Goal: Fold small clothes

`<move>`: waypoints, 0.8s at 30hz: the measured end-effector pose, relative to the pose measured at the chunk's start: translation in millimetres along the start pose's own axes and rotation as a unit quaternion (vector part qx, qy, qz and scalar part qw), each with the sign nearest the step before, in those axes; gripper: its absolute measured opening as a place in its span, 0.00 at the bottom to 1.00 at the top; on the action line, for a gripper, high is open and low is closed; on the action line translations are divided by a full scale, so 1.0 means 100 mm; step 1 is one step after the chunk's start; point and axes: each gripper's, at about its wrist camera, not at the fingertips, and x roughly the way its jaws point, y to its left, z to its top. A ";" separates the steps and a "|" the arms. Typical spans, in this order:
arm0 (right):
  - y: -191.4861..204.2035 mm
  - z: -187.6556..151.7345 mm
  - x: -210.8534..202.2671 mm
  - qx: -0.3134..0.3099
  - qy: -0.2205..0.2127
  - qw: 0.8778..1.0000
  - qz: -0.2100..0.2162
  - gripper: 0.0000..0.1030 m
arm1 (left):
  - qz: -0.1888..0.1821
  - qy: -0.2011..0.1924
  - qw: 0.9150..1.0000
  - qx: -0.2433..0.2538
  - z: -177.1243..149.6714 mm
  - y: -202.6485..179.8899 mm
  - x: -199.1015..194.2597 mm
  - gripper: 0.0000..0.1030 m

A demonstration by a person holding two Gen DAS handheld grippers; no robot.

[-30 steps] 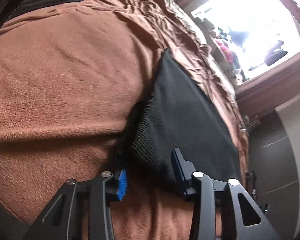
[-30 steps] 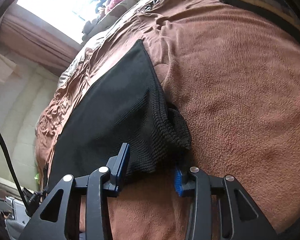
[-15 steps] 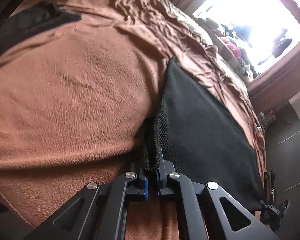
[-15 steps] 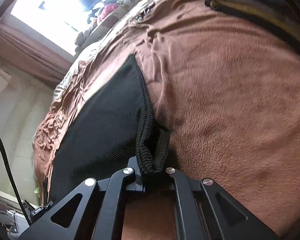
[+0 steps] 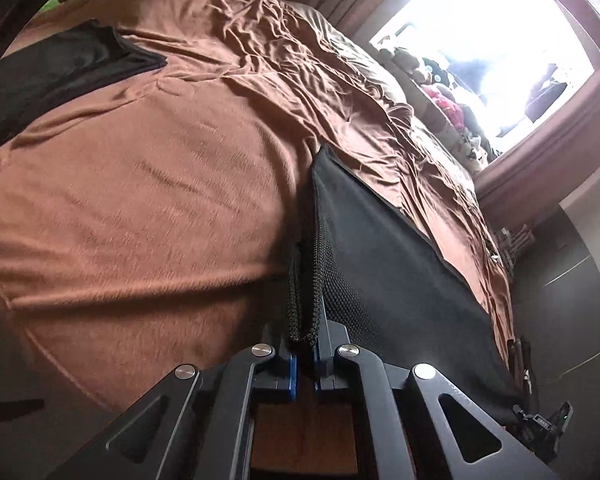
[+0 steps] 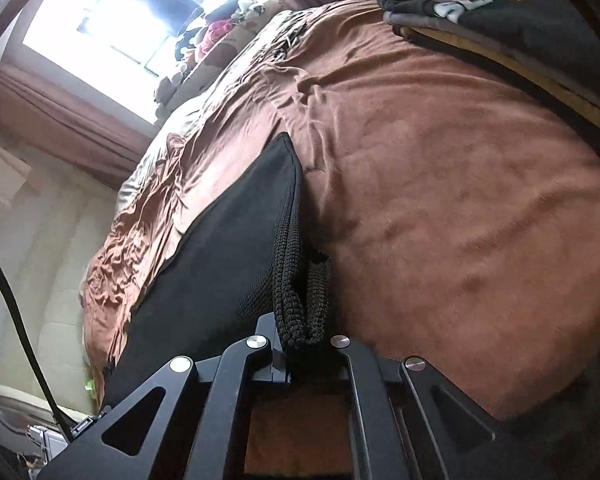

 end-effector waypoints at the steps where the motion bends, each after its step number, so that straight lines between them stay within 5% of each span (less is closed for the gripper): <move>1: -0.01 -0.02 -0.03 -0.002 0.002 1.000 0.000 0.00 | -0.001 0.000 1.000 -0.001 -0.02 0.02 -0.02 0.04; 19: -0.11 -0.14 -0.15 0.002 0.042 0.999 0.014 0.03 | -0.041 0.026 0.997 -0.055 -0.29 0.31 -0.01 0.08; 24: -0.01 -0.10 -0.39 -0.022 0.026 0.999 -0.004 0.17 | -0.060 0.028 0.995 -0.072 -0.36 0.36 0.01 0.27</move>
